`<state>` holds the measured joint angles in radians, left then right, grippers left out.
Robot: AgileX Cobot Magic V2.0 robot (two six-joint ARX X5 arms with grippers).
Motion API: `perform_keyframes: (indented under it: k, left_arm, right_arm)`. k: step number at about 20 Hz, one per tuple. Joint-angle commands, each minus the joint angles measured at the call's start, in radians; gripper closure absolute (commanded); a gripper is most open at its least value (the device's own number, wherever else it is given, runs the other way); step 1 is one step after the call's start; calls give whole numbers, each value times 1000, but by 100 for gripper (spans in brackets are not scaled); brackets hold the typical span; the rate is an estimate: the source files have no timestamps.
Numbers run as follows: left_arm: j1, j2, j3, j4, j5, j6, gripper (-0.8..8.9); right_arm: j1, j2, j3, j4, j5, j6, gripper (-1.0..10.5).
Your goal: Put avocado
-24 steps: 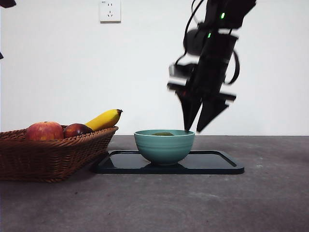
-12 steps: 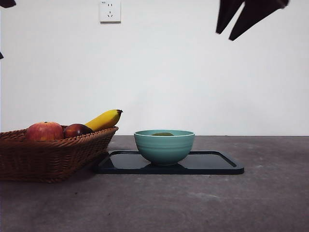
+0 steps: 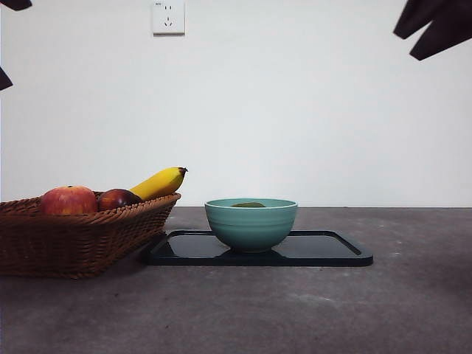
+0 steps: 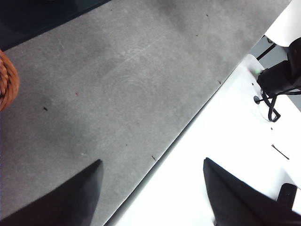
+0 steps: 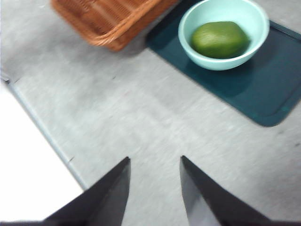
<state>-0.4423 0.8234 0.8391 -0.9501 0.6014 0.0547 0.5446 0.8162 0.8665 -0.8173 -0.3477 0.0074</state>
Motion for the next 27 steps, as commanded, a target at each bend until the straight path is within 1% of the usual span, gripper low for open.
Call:
perform_keyframes:
  k: [1, 3, 8, 9, 10, 11, 12, 13, 27]
  left_arm:
    - [-3, 5, 7, 6, 5, 11, 472]
    - [-3, 5, 7, 6, 5, 11, 472]
    - [-3, 5, 7, 6, 5, 9, 474]
    - [-3, 5, 7, 6, 5, 9, 489]
    - [-3, 5, 7, 6, 5, 9, 555]
    - [-3, 5, 7, 5, 5, 9, 649]
    - [-3, 5, 7, 5, 5, 9, 766]
    - [-3, 5, 7, 5, 5, 9, 806]
    - [-3, 5, 7, 4, 5, 9, 805]
  right_arm:
    - [23, -23, -11, 17, -5, 19, 777]
    - [30, -32, -12, 17, -6, 19, 777]
    - [30, -33, -12, 17, -46, 19, 778]
    - [30, -33, -12, 16, -46, 18, 778]
    - [30, -33, -12, 16, -47, 18, 779]
    - [30, -33, -12, 16, -47, 18, 798]
    - [30, -33, -12, 15, -47, 18, 891]
    - [30, -33, -12, 13, -47, 18, 941]
    - [30, -34, -12, 10, -45, 18, 940]
